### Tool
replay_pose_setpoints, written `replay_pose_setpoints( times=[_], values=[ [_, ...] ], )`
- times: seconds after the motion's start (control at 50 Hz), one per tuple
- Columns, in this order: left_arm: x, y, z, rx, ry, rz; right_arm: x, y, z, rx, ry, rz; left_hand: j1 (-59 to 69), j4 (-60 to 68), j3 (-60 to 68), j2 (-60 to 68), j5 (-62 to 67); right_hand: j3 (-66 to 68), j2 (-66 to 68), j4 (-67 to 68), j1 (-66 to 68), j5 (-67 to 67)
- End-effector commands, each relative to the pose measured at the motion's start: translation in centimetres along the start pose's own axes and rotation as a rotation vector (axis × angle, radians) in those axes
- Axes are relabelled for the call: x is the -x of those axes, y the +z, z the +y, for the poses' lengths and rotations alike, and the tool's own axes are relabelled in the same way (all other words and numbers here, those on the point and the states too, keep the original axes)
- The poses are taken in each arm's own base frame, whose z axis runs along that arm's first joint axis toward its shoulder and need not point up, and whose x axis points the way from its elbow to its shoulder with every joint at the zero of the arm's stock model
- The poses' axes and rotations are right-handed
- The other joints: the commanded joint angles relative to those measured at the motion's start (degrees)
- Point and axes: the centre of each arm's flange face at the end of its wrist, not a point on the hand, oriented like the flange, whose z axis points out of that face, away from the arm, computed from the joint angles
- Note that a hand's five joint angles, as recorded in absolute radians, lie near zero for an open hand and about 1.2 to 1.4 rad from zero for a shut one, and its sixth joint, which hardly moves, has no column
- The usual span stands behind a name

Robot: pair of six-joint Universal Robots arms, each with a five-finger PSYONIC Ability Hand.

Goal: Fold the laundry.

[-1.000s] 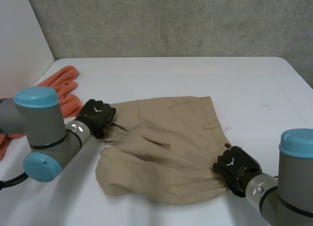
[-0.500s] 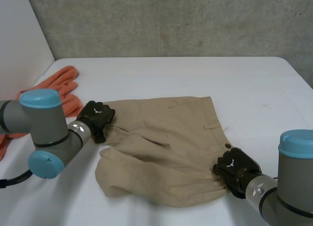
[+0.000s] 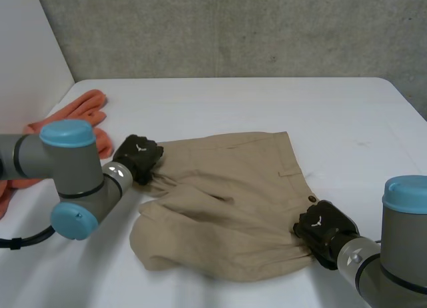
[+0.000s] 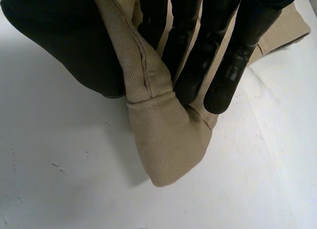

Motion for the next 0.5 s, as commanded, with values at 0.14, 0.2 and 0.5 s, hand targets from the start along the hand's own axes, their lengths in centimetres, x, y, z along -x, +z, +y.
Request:
replay_pose_setpoints(
  times=[0.14,0.2,0.5],
  values=[
    [2.0,-3.1,-1.3,0.020,0.002,-0.083,0.0,0.0,0.0,0.001,-0.002,-0.002,16.4,11.4,12.1,11.8,13.9,11.9,12.8,11.8,24.8,13.5],
    [3.3,-3.5,-0.7,0.050,-0.004,-0.131,0.0,0.0,0.0,0.001,-0.002,-0.002,16.4,11.4,12.1,11.8,13.9,11.9,12.8,11.8,24.8,13.5],
    [4.1,-5.4,-1.0,0.062,-0.014,-0.168,-0.1,0.0,0.1,0.006,0.003,0.004,16.4,11.4,12.1,11.8,13.9,11.9,12.8,11.8,24.8,13.5]
  ],
)
